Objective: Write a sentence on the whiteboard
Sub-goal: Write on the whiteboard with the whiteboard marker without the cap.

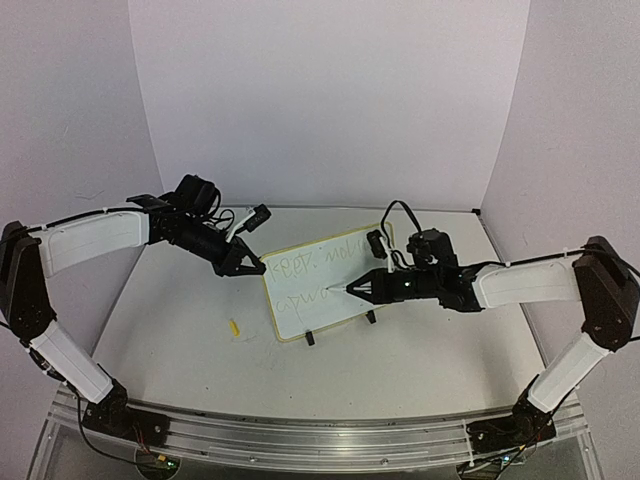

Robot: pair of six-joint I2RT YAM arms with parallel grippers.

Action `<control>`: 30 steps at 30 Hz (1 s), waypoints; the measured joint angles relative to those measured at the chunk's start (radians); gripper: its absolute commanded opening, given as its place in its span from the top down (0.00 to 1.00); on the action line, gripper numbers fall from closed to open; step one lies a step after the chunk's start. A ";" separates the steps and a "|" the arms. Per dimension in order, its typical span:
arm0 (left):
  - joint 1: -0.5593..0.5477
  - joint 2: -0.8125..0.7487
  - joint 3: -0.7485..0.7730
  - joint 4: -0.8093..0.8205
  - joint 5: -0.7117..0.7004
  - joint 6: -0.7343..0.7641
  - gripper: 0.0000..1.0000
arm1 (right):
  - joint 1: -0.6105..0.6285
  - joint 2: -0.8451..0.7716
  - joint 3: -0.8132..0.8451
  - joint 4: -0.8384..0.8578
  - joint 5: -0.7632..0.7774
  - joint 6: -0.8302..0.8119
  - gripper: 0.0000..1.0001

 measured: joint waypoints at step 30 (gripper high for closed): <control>-0.002 0.000 0.000 0.000 0.000 -0.001 1.00 | 0.000 0.007 -0.029 0.020 0.019 0.003 1.00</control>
